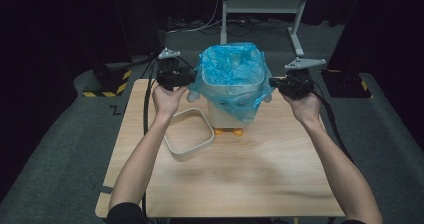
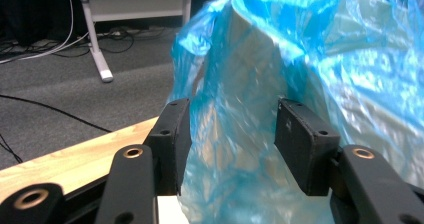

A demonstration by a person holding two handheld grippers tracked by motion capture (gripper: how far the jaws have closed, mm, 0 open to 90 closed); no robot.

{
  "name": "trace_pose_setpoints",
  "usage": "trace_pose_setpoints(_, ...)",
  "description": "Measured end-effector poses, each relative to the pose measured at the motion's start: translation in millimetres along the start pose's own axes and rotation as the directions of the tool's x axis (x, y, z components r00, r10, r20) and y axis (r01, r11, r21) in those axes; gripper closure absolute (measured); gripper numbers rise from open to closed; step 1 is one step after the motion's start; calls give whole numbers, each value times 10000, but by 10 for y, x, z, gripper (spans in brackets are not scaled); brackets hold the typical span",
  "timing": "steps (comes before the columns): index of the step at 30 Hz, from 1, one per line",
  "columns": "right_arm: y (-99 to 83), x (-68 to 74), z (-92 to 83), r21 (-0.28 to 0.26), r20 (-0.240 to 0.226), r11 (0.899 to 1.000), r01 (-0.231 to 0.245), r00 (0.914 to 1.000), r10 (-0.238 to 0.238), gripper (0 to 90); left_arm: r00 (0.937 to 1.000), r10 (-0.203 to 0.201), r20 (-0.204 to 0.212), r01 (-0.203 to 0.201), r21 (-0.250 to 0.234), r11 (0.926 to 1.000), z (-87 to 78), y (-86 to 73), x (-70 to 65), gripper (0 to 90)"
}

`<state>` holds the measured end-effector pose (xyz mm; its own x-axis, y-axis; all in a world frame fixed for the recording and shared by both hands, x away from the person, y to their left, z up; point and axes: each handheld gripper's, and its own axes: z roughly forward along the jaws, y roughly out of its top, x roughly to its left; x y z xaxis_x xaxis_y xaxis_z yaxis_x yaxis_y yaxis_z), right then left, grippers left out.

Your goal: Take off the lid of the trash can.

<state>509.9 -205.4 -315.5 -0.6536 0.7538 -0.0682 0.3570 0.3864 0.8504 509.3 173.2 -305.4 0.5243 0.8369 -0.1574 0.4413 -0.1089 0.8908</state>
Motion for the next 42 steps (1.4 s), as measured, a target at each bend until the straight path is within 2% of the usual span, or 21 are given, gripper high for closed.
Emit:
trace_pose_setpoints(2, -27, -9, 3, 35, -27, 10000, 39, 10000, -39, 898, 10000, 34, -30, -33, 88, 10000, 8, -34, -7, 471)
trace_pose_setpoints(5, -11, -50, -44, -389, 7, 9989, -251, 9997, 252, 802, 10000, 14, 8, -14, 168, 9999, 19, -70, -17, 460)
trace_pose_setpoints(9, 114, -107, -122, -869, 152, 9956, -341, 9993, 356, 770, 9999, 94, -70, -92, 170, 9998, 26, -91, -51, 450)
trace_pose_setpoints(13, 235, -120, -135, -1039, 244, 9941, -323, 9991, 350, 753, 9999, 156, -72, -155, 177, 9997, 22, -100, -71, 441)
trace_pose_setpoints(14, 257, -130, -128, -1075, 281, 9938, -280, 9991, 312, 749, 9998, 174, -91, -173, 157, 9997, 19, -101, -74, 441)
trace_pose_setpoints(19, 339, -209, -76, -1327, 122, 9884, -737, 9970, 760, 727, 9998, 193, -108, -191, 172, 9997, 27, -113, -67, 438)
trace_pose_setpoints(29, 604, -292, 12, -1772, 88, 9799, -916, 9955, 947, 696, 9999, 51, -96, -48, 284, 9996, 92, -142, -26, 434)
trace_pose_setpoints(37, 800, -289, 103, -1902, 60, 9788, -764, 9969, 789, 690, 9999, 73, -72, -71, 278, 9996, 99, -145, -17, 434)
trace_pose_setpoints(42, 870, -269, 207, -1899, -143, 9789, -755, 9971, 742, 679, 10000, 9, -54, -8, 274, 9996, 111, -149, -14, 432)
